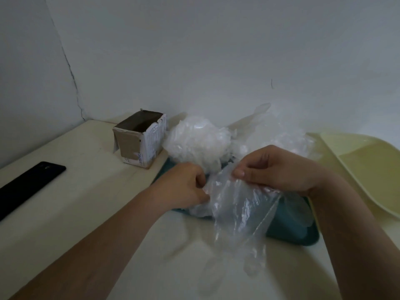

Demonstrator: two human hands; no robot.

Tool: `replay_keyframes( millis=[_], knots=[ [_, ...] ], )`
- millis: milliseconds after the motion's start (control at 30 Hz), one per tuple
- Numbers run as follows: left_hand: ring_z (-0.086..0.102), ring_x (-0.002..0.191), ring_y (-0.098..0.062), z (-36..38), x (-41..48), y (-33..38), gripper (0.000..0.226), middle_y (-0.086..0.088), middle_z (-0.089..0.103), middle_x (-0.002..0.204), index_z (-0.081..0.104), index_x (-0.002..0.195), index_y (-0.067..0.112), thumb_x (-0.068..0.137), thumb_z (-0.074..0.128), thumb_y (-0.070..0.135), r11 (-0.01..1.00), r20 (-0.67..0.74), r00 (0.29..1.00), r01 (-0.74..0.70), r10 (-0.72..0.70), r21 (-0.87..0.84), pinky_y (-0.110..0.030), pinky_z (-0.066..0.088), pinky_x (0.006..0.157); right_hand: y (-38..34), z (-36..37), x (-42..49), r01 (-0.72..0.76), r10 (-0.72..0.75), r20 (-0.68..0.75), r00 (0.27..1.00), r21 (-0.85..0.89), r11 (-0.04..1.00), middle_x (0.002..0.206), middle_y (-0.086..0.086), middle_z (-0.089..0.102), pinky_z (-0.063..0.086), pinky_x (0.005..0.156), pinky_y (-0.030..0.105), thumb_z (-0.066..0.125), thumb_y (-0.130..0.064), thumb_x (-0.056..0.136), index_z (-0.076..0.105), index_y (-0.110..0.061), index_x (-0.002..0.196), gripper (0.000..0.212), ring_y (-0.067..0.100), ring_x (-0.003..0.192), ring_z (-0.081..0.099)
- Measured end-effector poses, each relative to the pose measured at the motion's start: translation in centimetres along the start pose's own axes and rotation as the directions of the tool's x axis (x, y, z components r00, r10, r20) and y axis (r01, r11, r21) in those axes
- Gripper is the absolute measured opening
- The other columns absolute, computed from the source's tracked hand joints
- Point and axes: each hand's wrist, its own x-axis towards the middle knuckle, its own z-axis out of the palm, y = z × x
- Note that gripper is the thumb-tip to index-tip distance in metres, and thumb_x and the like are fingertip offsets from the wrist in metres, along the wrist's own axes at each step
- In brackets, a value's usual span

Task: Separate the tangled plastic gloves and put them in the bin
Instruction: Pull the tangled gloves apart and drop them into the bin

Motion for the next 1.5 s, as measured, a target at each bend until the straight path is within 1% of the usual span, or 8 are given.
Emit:
replay_keyframes(
  millis=[133, 333, 600, 800, 967, 1133, 1300, 1500],
  knots=[
    [0.072, 0.081, -0.015, -1.1, 0.4, -0.2, 0.024, 0.008, 0.075, 0.08, 0.075, 0.082, 0.025, 0.092, 0.073, 0.047, 0.992, -0.027, 1.0, -0.018, 0.015, -0.126, -0.035, 0.061, 0.077, 0.3, 0.4, 0.3, -0.007, 0.007, 0.007, 1.0, 0.001, 1.0, 0.094, 0.011, 0.08, 0.06, 0.092, 0.05, 0.07, -0.031, 0.092, 0.082, -0.014, 0.102, 0.023, 0.031, 0.093, 0.076],
    [0.074, 0.081, -0.004, -1.8, -0.6, -0.2, 0.028, 0.01, 0.078, 0.089, 0.075, 0.095, 0.028, 0.077, 0.092, 0.04, 0.99, 0.23, 0.971, -0.037, 0.068, -0.137, -0.029, 0.063, 0.079, 0.7, 0.4, 0.7, -0.015, 0.015, 0.007, 1.0, -0.084, 0.996, 0.097, -0.001, 0.08, 0.059, 0.096, 0.044, 0.072, -0.031, 0.094, 0.082, -0.019, 0.104, 0.019, 0.023, 0.097, 0.076],
    [0.07, 0.076, -0.01, -3.8, -0.3, -0.2, 0.01, 0.0, 0.076, 0.083, 0.076, 0.09, 0.026, 0.088, 0.084, 0.02, 0.928, -0.146, 0.988, -0.102, 0.053, -0.357, -0.033, 0.061, 0.078, 1.1, 1.5, 1.5, 0.003, -0.005, -0.029, 1.0, -0.059, 0.998, 0.151, -0.016, 0.053, 0.031, 0.123, 0.039, 0.075, -0.049, 0.08, 0.083, -0.037, 0.1, 0.025, -0.005, 0.141, 0.042],
    [0.072, 0.078, -0.005, -4.8, -0.5, 0.5, 0.005, 0.01, 0.077, 0.084, 0.078, 0.091, 0.023, 0.093, 0.078, 0.018, 0.915, -0.336, 0.938, -0.206, 0.083, -0.347, -0.017, 0.057, 0.075, 2.4, 2.6, 2.6, -0.058, 0.038, -0.155, 0.987, -0.127, 0.99, 0.089, -0.006, 0.079, 0.061, 0.09, 0.04, 0.077, -0.033, 0.091, 0.083, -0.024, 0.091, 0.012, 0.014, 0.088, 0.075],
    [0.073, 0.084, -0.009, -5.4, -0.1, -0.8, 0.011, 0.008, 0.077, 0.087, 0.077, 0.094, 0.03, 0.092, 0.08, 0.02, 0.922, -0.418, 0.909, -0.16, -0.002, -0.353, -0.03, 0.063, 0.083, 3.5, 1.7, 2.7, -0.117, 0.054, -0.277, 0.959, -0.217, 0.969, 0.08, 0.007, 0.077, 0.061, 0.081, 0.048, 0.075, -0.036, 0.092, 0.082, -0.017, 0.086, 0.022, 0.029, 0.08, 0.074],
    [0.072, 0.089, -0.016, -6.1, -0.2, -0.5, 0.014, 0.007, 0.075, 0.096, 0.073, 0.108, 0.027, 0.096, 0.073, 0.019, 0.893, -0.766, 0.629, -0.261, -0.132, -0.368, -0.039, 0.062, 0.084, 4.0, 1.4, 3.0, -0.19, 0.081, -0.34, 0.937, -0.302, 0.934, 0.076, 0.016, 0.073, 0.058, 0.072, 0.048, 0.07, -0.04, 0.095, 0.078, -0.011, 0.082, 0.033, 0.034, 0.074, 0.07],
    [0.073, 0.092, -0.004, -5.8, -0.7, 0.1, 0.052, -0.007, 0.074, 0.102, 0.068, 0.126, 0.027, 0.08, 0.091, 0.02, 0.701, -0.334, 0.917, -0.091, -0.218, -0.707, -0.015, 0.057, 0.078, 2.9, 1.7, 3.2, -0.177, 0.031, -0.383, 0.923, -0.351, 0.919, 0.085, 0.006, 0.074, 0.056, 0.08, 0.039, 0.069, -0.04, 0.095, 0.079, -0.015, 0.087, 0.028, 0.024, 0.083, 0.07],
    [0.067, 0.067, -0.003, -7.0, -0.9, 1.3, 0.014, 0.013, 0.07, 0.077, 0.071, 0.084, 0.024, 0.088, 0.084, 0.023, 0.871, -0.56, 0.815, -0.162, -0.147, -0.465, -0.024, 0.057, 0.069, -1.8, 2.4, 1.3, 0.021, -0.142, -0.376, 0.916, -0.31, 0.951, 0.126, -0.025, 0.062, 0.049, 0.083, 0.01, 0.069, -0.043, 0.092, 0.081, -0.033, 0.09, 0.016, -0.008, 0.107, 0.062]
  ],
)
